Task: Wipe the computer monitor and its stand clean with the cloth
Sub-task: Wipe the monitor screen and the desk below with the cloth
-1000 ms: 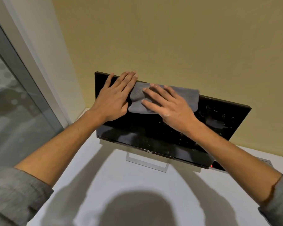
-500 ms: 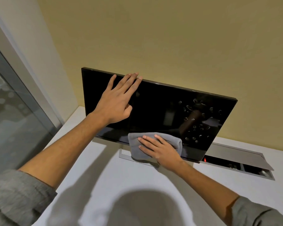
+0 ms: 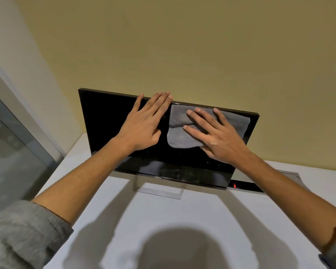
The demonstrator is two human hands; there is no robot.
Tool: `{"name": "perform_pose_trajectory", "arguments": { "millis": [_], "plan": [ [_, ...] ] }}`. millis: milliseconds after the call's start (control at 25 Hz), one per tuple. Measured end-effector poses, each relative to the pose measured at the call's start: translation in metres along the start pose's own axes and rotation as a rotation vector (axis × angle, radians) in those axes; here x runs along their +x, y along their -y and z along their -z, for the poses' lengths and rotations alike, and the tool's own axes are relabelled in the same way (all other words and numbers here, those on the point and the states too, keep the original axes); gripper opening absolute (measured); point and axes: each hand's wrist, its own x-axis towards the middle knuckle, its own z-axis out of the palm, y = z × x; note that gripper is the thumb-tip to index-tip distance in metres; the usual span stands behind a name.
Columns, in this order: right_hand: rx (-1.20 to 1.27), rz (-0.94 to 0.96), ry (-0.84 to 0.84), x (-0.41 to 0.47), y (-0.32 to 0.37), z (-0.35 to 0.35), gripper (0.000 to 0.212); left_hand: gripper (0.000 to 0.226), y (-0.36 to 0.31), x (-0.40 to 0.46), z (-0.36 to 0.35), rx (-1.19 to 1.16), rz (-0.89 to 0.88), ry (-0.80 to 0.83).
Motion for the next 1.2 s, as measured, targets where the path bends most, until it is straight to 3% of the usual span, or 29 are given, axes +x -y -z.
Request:
{"name": "perform_pose_trajectory", "arguments": {
  "millis": [440,600,720,840,1080,1200],
  "plan": [
    [0.212,0.115,0.17,-0.107,0.092,-0.073,0.074,0.093,-0.038,0.021,-0.004,-0.049,-0.032,0.002],
    [0.334,0.017,0.046,-0.089,0.044,-0.042,0.054,0.093,-0.049,0.028,0.001,-0.047,-0.068,0.014],
    [0.276,-0.117,-0.081,-0.075,-0.021,-0.01,0.06,0.093,-0.054,0.033,0.003,-0.038,-0.088,0.017],
    [0.174,-0.126,-0.062,-0.082,-0.059,-0.001,0.06,0.094,-0.06,0.039,0.004,-0.029,-0.103,0.028],
    [0.212,-0.098,-0.013,-0.128,-0.004,-0.041,0.069,0.095,-0.069,0.042,0.0,-0.055,-0.103,0.039],
    [0.28,-0.105,0.115,-0.16,0.041,-0.068,0.098,0.096,-0.069,0.041,-0.002,-0.045,-0.101,0.039]
  ]
}}
